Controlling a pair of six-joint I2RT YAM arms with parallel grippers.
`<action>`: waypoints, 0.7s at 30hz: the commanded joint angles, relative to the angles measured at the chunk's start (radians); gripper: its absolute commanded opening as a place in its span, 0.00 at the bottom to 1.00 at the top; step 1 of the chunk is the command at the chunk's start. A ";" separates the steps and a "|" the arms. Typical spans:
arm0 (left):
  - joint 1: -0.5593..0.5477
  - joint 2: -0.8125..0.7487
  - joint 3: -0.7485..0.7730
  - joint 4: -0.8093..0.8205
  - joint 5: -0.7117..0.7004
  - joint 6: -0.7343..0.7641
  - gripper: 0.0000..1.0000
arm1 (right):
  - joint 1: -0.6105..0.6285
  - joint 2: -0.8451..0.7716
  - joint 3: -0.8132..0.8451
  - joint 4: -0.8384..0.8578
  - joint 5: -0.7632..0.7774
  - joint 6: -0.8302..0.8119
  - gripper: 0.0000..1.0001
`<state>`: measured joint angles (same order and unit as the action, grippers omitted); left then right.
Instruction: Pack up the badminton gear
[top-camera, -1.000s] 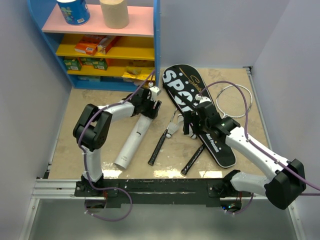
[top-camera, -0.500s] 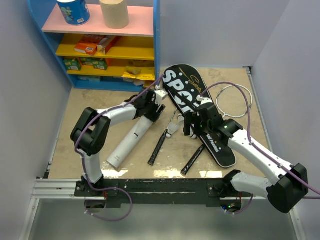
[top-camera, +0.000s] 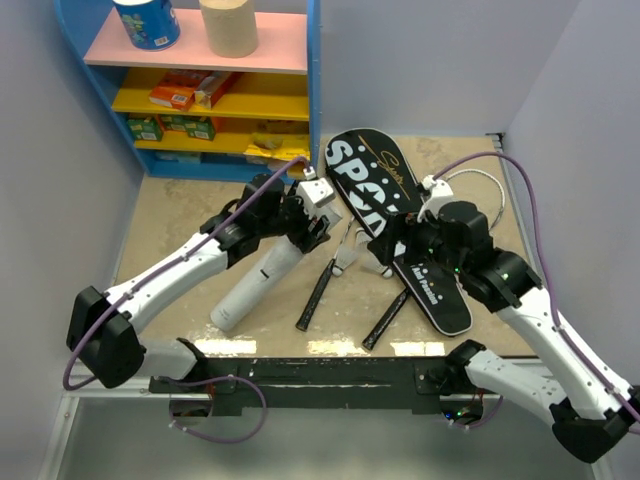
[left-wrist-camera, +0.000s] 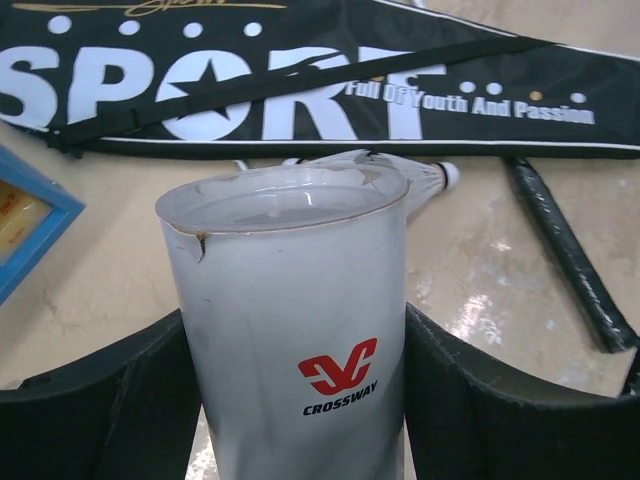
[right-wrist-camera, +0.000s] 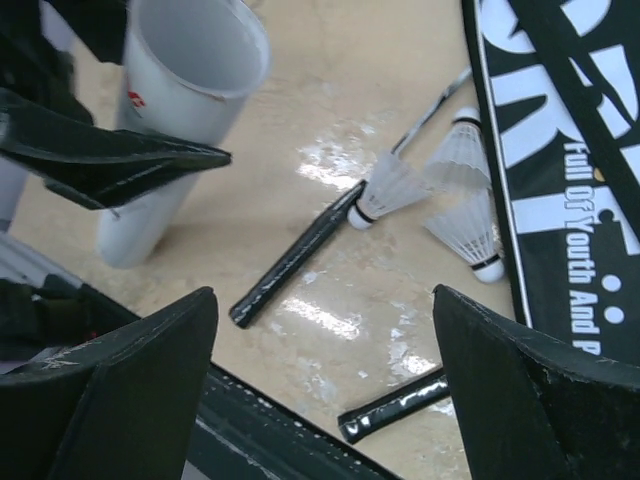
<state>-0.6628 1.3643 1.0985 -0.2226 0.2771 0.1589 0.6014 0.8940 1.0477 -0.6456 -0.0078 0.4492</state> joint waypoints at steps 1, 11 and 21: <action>-0.018 -0.053 -0.057 -0.040 0.160 -0.018 0.03 | -0.002 -0.069 0.070 -0.006 -0.162 -0.029 0.90; -0.109 -0.249 -0.230 0.071 0.230 -0.107 0.05 | 0.001 -0.030 0.121 -0.048 -0.391 -0.125 0.80; -0.136 -0.343 -0.281 0.092 0.313 -0.136 0.07 | 0.003 0.042 0.094 0.017 -0.586 -0.127 0.67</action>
<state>-0.7937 1.0443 0.8303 -0.1925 0.5282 0.0475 0.6018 0.9417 1.1404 -0.6865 -0.4702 0.3298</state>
